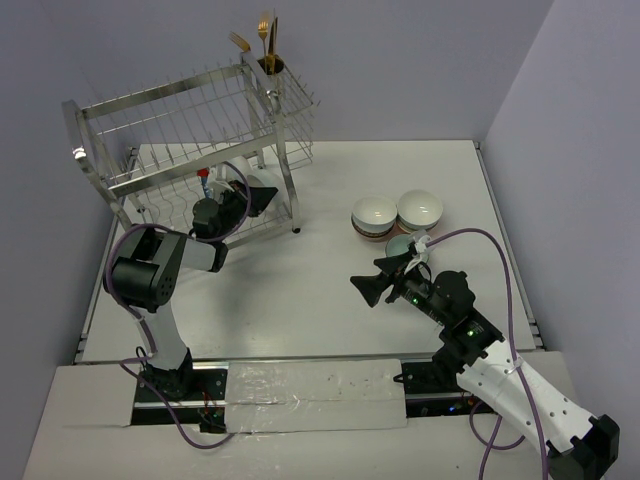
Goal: Load the bowls into the dish rack
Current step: Insert the bowl into the dish rack.
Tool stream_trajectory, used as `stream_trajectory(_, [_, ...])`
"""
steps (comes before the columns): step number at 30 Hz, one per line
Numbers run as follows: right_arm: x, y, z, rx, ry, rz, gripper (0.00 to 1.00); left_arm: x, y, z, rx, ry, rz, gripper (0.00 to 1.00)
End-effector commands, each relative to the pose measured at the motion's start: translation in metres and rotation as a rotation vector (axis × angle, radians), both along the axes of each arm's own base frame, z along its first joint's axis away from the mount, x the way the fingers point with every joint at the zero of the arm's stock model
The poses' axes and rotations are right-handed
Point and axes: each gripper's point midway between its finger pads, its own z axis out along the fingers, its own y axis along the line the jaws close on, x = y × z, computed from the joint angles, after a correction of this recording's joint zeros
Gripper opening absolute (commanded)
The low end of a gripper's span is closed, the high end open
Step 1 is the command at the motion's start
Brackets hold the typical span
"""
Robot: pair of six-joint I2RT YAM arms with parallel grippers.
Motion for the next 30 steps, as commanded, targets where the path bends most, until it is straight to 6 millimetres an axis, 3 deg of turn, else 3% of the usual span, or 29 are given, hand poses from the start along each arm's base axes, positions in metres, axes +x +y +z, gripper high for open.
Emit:
stream_trajectory(1, [0.001, 0.003, 0.015, 0.013, -0.042, 0.01, 0.91, -0.037, 0.009, 0.148, -0.136, -0.669, -0.005, 0.0])
stream_trajectory(30, [0.003, 0.003, 0.014, 0.001, -0.039, 0.007, 0.91, -0.03, 0.008, 0.124, -0.095, -0.633, 0.016, 0.0])
